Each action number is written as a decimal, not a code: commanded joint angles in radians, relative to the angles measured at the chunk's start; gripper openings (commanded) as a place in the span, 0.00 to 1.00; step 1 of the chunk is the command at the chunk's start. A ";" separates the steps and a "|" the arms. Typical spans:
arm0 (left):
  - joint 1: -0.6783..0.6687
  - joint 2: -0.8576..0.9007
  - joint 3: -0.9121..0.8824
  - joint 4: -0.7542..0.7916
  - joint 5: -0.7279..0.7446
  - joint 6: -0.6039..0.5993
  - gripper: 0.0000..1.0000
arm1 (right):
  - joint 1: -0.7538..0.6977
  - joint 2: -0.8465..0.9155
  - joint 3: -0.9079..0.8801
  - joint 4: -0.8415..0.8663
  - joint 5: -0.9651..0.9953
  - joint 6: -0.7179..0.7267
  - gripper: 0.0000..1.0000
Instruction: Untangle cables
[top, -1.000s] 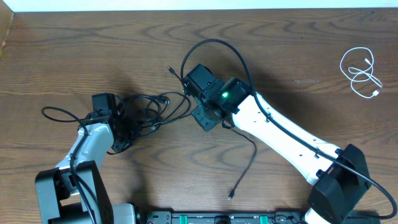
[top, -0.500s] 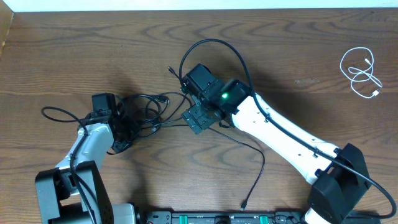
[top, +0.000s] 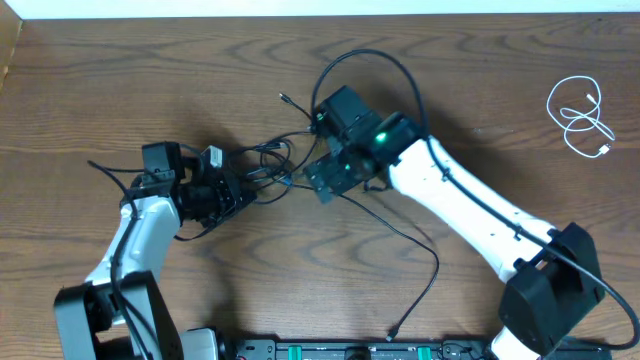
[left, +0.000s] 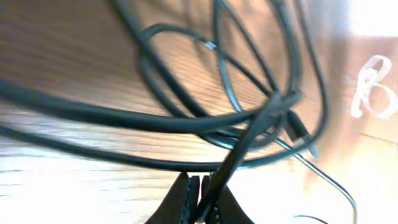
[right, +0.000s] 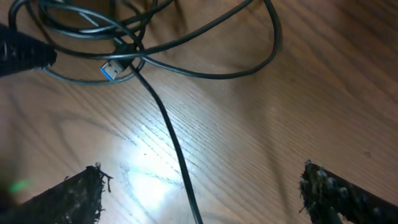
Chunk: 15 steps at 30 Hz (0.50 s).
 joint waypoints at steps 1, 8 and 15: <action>0.000 -0.016 0.023 -0.028 0.131 0.069 0.08 | -0.060 -0.004 -0.008 0.012 -0.206 0.008 0.99; 0.000 -0.016 0.019 -0.103 0.234 0.252 0.07 | -0.126 -0.004 -0.008 0.060 -0.367 0.009 0.98; 0.000 -0.016 -0.014 -0.170 0.230 0.280 0.08 | -0.128 -0.004 -0.008 0.095 -0.367 0.009 0.98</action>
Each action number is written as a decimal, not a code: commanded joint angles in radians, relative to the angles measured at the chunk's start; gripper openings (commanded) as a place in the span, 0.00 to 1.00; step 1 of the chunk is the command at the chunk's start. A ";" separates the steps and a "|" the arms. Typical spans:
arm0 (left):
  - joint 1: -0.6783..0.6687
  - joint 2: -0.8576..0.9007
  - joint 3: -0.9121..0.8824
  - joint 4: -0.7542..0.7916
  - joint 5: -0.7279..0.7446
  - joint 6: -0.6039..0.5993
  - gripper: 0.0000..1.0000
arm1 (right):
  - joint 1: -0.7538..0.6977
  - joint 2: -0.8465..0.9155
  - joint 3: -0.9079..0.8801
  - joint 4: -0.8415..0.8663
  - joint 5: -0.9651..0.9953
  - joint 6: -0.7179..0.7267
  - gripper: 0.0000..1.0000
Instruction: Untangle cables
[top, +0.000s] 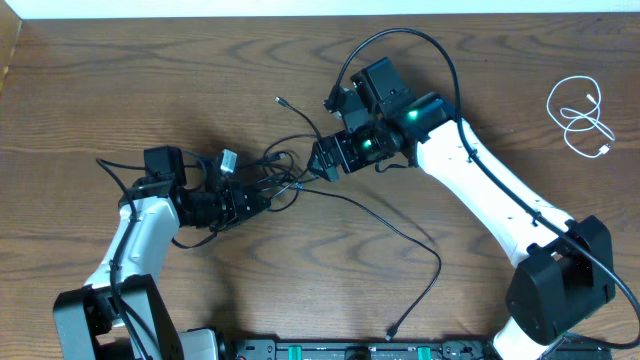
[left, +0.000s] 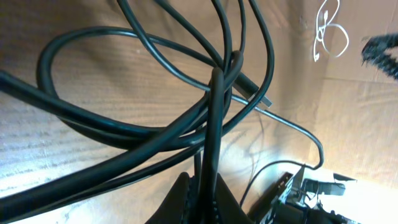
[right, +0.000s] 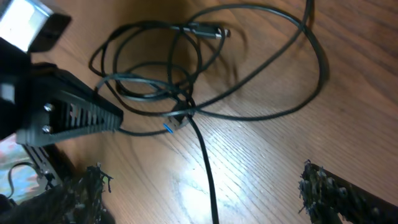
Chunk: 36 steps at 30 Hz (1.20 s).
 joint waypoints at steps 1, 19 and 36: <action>0.000 -0.007 -0.023 -0.039 0.032 0.068 0.08 | 0.001 -0.004 -0.007 0.011 -0.034 0.007 0.98; 0.003 -0.008 0.014 -0.195 -0.287 -0.067 0.70 | 0.037 -0.003 -0.008 0.059 0.002 0.017 0.91; -0.043 -0.007 0.061 -0.163 -0.521 -0.270 0.60 | 0.151 0.094 -0.008 0.166 0.037 0.101 0.72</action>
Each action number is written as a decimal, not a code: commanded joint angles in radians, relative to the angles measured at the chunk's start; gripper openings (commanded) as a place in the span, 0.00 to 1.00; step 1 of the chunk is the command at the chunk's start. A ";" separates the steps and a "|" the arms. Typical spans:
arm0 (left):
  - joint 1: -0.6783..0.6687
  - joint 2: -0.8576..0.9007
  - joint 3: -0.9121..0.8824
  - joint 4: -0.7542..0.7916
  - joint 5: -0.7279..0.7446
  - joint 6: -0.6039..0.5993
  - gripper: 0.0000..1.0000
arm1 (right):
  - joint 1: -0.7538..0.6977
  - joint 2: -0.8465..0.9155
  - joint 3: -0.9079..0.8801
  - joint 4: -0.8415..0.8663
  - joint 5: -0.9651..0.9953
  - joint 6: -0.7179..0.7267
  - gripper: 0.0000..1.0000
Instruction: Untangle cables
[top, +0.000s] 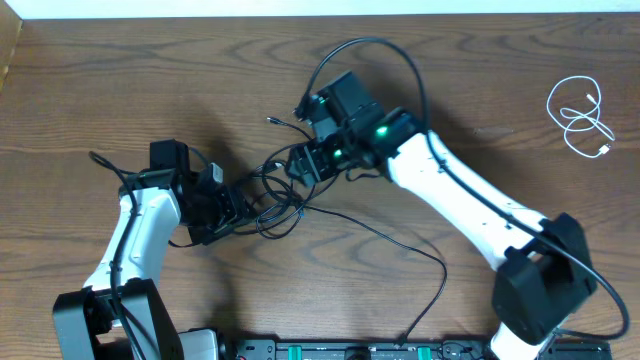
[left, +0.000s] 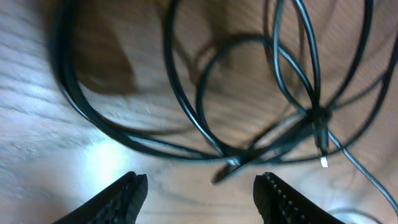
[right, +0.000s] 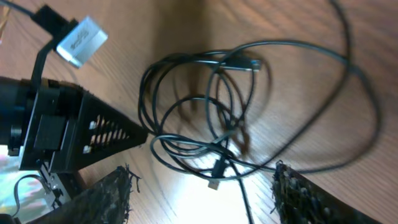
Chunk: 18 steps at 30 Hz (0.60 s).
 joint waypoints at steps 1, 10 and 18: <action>-0.002 -0.007 -0.028 0.036 -0.053 -0.103 0.60 | 0.031 0.054 -0.007 0.034 0.001 0.010 0.72; -0.003 -0.006 -0.038 0.053 -0.039 -0.244 0.60 | 0.045 0.110 -0.007 0.004 0.000 -0.114 0.63; -0.003 -0.006 -0.039 0.057 -0.042 -0.244 0.60 | 0.079 0.111 -0.019 -0.024 0.016 -0.481 0.52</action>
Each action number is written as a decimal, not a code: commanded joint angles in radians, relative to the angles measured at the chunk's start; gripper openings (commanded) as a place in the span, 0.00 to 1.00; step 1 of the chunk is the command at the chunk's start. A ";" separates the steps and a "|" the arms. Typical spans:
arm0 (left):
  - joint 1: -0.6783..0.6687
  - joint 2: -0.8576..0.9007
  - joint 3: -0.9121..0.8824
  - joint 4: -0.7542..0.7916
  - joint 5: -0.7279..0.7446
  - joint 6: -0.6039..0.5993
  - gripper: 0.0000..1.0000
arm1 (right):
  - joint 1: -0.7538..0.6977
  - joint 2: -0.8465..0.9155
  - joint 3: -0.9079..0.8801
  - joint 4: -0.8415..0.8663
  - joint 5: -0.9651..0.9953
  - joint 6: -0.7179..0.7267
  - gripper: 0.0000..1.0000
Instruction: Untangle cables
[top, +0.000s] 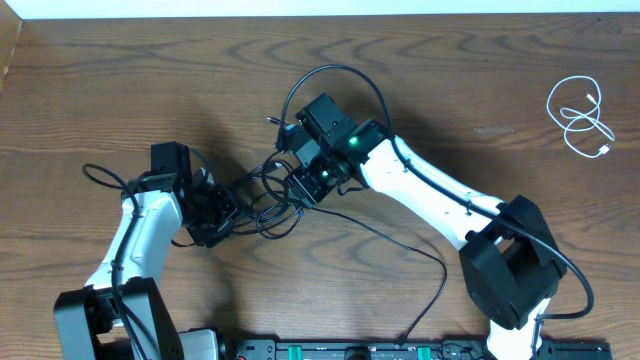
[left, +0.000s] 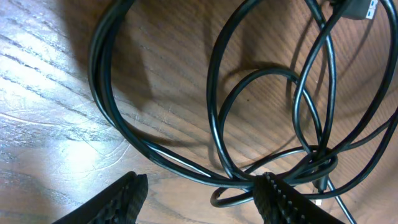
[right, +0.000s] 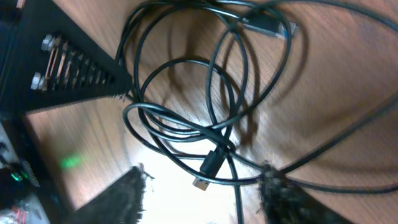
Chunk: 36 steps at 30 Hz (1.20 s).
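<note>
A tangle of black cables (top: 266, 200) lies on the wooden table between my two arms. My left gripper (top: 222, 212) sits at its left edge, open. In the left wrist view the left gripper (left: 202, 199) hangs low over the loops (left: 217, 106), and its right finger (left: 283, 199) touches a crossing of strands. My right gripper (top: 303, 183) is over the tangle's right side. The right gripper (right: 202, 196) is open, with a USB plug (right: 211, 163) between its fingers and nothing gripped. A second plug (right: 272, 25) lies farther off.
One long black strand (top: 400, 235) trails from the tangle to the table's front edge. A coiled white cable (top: 582, 116) lies apart at the far right. My left gripper's finger (right: 68, 74) shows in the right wrist view, close to the loops.
My right gripper has moved left and down, closer onto the tangle. The left gripper sits nearer the cables. Both are still open and the tangle lies much as before.
My left gripper was shut on a black cable, with the right gripper open above the tangle. Then the left still held it while the right arm stood farther back. Later the left gripper was open with the cable released. Now both open grippers are down at the tangle.
</note>
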 joint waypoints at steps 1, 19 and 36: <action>-0.003 -0.006 -0.009 0.001 -0.011 -0.009 0.61 | 0.038 0.007 -0.018 0.019 0.028 -0.255 0.51; -0.003 -0.006 -0.009 -0.011 -0.012 -0.009 0.61 | 0.109 0.007 -0.171 0.304 0.142 -0.431 0.32; -0.003 -0.006 -0.009 -0.011 -0.011 -0.009 0.61 | 0.110 0.007 -0.192 0.332 0.142 -0.487 0.26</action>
